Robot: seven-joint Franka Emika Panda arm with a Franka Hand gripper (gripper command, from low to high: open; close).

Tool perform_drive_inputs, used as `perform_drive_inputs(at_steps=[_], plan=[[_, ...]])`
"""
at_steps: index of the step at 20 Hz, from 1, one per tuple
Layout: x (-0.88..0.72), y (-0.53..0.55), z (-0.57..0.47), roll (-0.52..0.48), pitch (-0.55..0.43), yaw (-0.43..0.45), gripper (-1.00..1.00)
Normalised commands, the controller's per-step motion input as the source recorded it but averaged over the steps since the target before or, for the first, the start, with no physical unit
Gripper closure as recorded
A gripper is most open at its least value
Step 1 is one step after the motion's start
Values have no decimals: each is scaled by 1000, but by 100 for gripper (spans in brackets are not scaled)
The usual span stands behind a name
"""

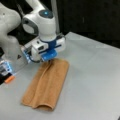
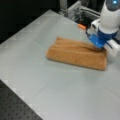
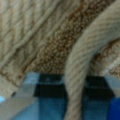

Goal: Folding a towel twice

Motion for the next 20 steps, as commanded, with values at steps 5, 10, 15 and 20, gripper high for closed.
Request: perform_drive_inputs(at_steps=[5, 10, 15, 20], plan=[[-716, 1, -170, 154, -228, -80, 100], [-734, -31, -241, 181, -298, -36, 100], [-736, -80, -276, 176, -345, -7, -100], [-721, -112, -300, 178, -374, 0, -100]])
